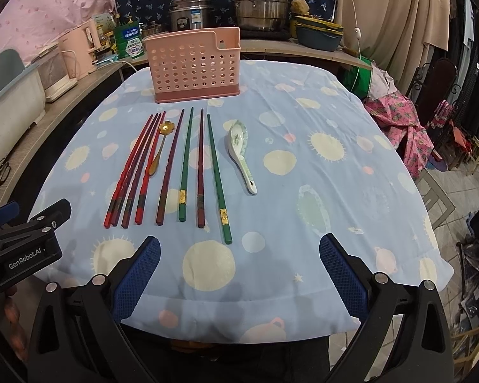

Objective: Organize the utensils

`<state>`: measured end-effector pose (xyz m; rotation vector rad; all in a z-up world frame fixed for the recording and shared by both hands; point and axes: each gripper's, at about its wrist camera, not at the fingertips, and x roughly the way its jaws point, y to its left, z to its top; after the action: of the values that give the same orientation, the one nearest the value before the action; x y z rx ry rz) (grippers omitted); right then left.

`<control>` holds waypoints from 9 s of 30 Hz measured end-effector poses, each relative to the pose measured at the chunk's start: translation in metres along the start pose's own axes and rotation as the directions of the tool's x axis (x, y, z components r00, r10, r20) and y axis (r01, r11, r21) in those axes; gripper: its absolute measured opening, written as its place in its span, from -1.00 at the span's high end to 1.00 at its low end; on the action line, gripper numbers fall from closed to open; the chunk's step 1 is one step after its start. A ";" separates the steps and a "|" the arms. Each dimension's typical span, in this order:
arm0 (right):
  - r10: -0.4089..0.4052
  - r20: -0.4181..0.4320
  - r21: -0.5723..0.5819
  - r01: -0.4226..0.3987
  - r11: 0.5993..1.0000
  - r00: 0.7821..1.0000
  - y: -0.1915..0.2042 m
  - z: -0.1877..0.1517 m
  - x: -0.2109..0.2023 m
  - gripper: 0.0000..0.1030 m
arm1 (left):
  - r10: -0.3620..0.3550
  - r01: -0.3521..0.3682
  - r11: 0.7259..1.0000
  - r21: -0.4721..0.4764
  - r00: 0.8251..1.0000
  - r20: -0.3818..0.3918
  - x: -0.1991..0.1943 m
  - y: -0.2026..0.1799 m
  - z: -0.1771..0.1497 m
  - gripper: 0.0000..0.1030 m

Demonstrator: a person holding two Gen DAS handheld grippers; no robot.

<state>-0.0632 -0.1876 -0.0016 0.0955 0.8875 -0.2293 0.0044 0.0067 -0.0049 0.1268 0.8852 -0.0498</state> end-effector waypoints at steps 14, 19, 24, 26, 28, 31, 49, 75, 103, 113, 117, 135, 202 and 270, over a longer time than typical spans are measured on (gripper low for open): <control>0.004 -0.001 0.001 -0.004 1.000 1.000 0.001 0.000 0.000 -0.86 | 0.000 0.000 1.000 -0.002 1.000 -0.004 0.001 0.000 -0.001 -0.86; 0.006 0.000 0.002 -0.006 1.000 1.000 0.002 0.000 0.001 -0.86 | 0.001 -0.001 1.000 -0.001 1.000 -0.004 0.002 0.000 -0.001 -0.86; 0.006 0.000 0.002 -0.006 1.000 1.000 0.001 0.000 0.000 -0.86 | 0.002 -0.002 1.000 -0.005 1.000 -0.014 0.003 0.002 -0.001 -0.86; 0.006 0.000 0.003 -0.006 1.000 1.000 0.002 0.000 0.001 -0.86 | 0.002 -0.002 1.000 -0.006 1.000 -0.013 0.003 0.002 -0.001 -0.87; 0.006 -0.001 0.005 -0.006 1.000 1.000 0.002 0.000 0.000 -0.86 | 0.001 -0.001 1.000 -0.006 1.000 -0.011 0.002 0.002 -0.001 -0.87; 0.011 -0.004 0.007 -0.011 1.000 1.000 0.002 0.000 0.002 -0.86 | -0.001 0.001 1.000 -0.005 1.000 -0.014 0.003 0.002 -0.001 -0.86; 0.011 -0.013 0.018 -0.011 1.000 1.000 -0.002 -0.001 0.003 -0.86 | -0.002 0.002 1.000 -0.011 1.000 -0.023 0.004 0.001 -0.002 -0.86; 0.027 -0.052 0.051 -0.024 0.998 0.998 -0.015 0.002 0.030 -0.85 | -0.076 0.065 0.995 -0.082 0.988 -0.138 0.067 0.013 0.005 -0.86; 0.109 -0.097 0.095 -0.099 0.990 0.989 -0.026 0.039 0.095 0.01 | -0.165 0.159 0.986 -0.050 0.975 -0.148 0.100 0.010 0.024 0.75; 0.125 -0.110 0.106 -0.113 0.988 0.986 -0.031 0.049 0.124 0.54 | -0.200 0.191 0.979 -0.064 0.965 -0.169 0.097 0.011 0.021 0.80; 0.132 -0.104 0.101 -0.122 0.987 0.986 -0.031 0.049 0.125 0.76 | -0.212 0.202 0.977 -0.075 0.962 -0.170 0.097 0.012 0.023 0.82; 0.150 0.036 0.096 -0.153 0.984 0.988 -0.039 0.065 0.062 0.99 | -0.243 0.240 0.964 -0.114 0.970 -0.016 0.034 0.034 0.047 0.87; 0.217 0.126 0.163 -0.236 0.958 0.968 -0.058 0.106 0.041 0.86 | -0.232 0.266 0.957 -0.115 0.942 0.244 -0.021 0.050 0.138 0.87; 0.247 -0.013 0.192 -0.240 0.952 0.969 -0.048 0.050 0.069 0.25 | -0.157 0.158 0.987 -0.009 0.987 0.022 0.063 0.008 0.056 -0.28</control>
<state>0.0049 -0.2542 -0.0229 0.3856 0.8804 -0.0805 0.0882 0.0075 -0.0175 0.0457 0.8731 -0.1933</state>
